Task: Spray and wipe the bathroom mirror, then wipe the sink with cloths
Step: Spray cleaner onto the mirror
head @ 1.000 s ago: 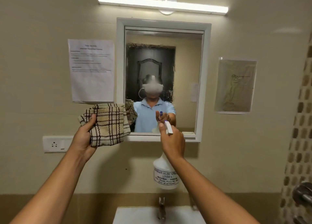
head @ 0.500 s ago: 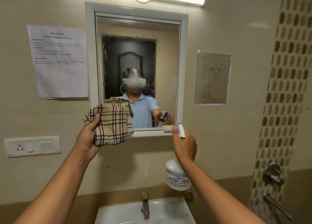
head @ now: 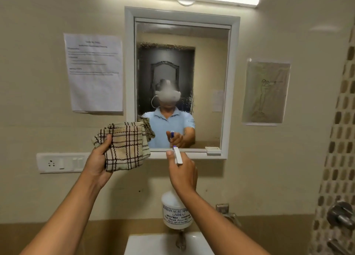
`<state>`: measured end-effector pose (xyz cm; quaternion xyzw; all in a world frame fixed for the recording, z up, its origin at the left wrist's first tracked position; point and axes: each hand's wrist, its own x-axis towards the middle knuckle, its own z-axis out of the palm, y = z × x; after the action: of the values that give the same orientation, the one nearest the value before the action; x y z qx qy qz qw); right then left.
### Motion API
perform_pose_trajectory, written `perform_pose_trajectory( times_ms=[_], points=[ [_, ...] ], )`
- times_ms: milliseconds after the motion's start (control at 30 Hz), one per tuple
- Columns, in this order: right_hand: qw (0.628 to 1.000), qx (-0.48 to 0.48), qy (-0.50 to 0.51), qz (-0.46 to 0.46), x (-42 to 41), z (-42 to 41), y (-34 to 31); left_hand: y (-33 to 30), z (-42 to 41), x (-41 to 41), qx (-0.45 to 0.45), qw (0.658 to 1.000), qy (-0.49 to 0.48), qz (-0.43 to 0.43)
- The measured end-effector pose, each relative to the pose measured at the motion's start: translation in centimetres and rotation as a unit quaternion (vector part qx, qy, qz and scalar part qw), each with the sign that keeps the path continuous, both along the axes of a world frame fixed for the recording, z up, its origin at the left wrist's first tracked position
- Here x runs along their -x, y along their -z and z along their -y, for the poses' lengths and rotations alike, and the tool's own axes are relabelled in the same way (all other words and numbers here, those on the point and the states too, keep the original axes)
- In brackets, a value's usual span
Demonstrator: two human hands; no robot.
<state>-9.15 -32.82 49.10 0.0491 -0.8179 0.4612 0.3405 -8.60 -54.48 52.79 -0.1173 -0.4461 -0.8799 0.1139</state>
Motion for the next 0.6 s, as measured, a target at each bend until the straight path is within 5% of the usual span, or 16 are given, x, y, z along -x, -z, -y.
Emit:
perform_pose_trajectory(
  times_ms=[600],
  points=[
    [0.994, 0.007, -0.026, -0.110, -0.2, 4.5, -8.6, -0.4, 1.0, 1.5, -0.006, 1.000, 0.026, -0.005]
  ],
)
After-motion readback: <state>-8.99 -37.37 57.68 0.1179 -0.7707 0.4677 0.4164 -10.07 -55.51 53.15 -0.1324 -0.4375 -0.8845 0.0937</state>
